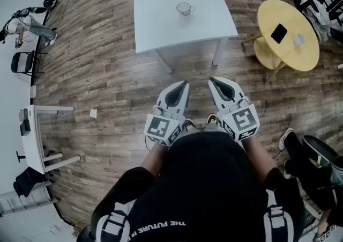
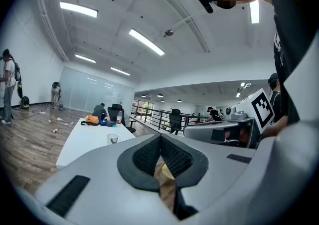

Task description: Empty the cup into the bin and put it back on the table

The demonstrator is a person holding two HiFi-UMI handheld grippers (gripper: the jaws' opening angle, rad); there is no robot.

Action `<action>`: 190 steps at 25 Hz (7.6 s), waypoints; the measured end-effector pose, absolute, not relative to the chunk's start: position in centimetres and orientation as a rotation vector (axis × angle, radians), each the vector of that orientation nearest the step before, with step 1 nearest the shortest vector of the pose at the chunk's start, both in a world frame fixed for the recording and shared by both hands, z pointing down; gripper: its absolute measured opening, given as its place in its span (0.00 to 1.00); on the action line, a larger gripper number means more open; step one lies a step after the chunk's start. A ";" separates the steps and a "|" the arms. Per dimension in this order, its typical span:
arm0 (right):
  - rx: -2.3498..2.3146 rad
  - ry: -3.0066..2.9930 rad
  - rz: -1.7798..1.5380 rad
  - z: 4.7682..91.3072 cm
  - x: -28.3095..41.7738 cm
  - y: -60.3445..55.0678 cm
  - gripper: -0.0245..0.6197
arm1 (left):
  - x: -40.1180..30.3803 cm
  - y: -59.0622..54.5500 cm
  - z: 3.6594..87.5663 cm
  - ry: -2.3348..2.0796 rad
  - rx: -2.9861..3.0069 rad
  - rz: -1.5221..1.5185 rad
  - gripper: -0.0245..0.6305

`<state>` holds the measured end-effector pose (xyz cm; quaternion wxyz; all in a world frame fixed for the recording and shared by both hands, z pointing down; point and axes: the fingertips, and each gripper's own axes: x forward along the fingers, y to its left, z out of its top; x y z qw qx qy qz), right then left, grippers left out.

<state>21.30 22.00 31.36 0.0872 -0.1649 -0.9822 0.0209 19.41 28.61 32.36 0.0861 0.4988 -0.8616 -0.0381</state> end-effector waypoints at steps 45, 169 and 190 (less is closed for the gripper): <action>-0.452 -2.978 -0.027 33.7 -2.6 15.7 0.06 | -4.1 27.1 36.2 -2.601 1.433 -0.067 0.07; 0.915 -2.748 0.102 35.6 9.3 -15.3 0.11 | 7.5 -11.9 35.5 -0.810 2.745 0.071 0.62; 0.779 -2.180 1.000 58.5 18.6 -14.8 0.11 | 16.4 -12.5 56.5 -0.323 1.914 0.237 0.62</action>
